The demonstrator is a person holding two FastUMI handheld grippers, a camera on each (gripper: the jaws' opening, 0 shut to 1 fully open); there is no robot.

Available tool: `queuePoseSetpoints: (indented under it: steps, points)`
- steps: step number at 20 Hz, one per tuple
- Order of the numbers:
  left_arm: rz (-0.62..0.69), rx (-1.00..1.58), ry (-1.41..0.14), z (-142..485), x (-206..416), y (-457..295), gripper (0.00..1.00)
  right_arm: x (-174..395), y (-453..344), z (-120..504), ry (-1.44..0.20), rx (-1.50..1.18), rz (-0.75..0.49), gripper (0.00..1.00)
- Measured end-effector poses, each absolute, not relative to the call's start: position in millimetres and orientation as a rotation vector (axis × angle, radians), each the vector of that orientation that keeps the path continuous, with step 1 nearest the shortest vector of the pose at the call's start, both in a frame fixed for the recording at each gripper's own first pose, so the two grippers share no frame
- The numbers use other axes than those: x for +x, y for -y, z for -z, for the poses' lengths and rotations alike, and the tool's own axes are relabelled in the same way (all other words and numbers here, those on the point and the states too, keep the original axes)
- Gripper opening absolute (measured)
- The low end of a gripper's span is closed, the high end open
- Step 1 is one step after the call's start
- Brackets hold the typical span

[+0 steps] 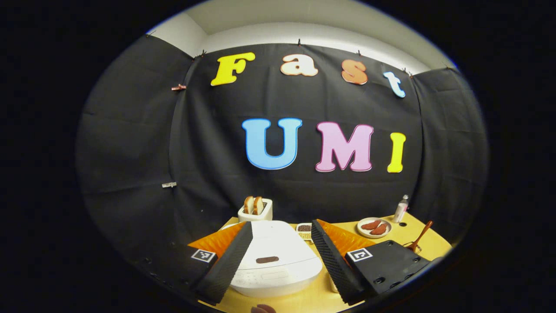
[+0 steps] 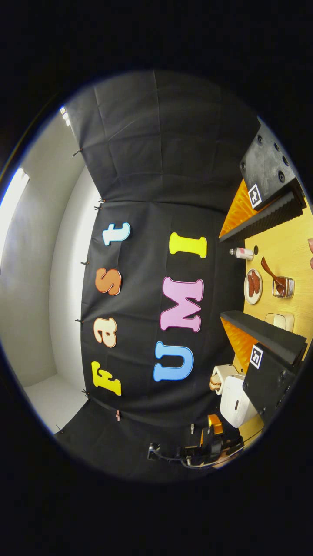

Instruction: Close the left gripper, press the button to open the rice cooker; take a wooden spoon from the chopstick holder with the right hand, scoop a spoonful of rice and pour it into the rice cooker, then put the wooden spoon back into the chopstick holder.

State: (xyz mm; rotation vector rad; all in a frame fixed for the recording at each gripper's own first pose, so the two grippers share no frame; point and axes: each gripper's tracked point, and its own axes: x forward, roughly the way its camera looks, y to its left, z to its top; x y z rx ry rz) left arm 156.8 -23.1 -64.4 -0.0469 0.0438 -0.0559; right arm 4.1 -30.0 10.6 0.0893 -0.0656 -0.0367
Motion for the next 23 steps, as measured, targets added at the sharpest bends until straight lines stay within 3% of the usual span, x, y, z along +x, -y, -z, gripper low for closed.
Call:
queuePoseSetpoints:
  steps: [4,10,23]
  points:
    - [0.097,-0.006,0.074,4,118,24,0.94,19,22,-10,0.042,0.106,0.051,0.98]
    - [0.127,-0.004,0.117,-34,70,23,0.94,36,1,-15,0.040,0.138,0.028,0.98]
    - [0.096,-0.076,0.073,-14,48,-22,0.94,47,-22,-10,0.027,0.113,0.002,0.98]
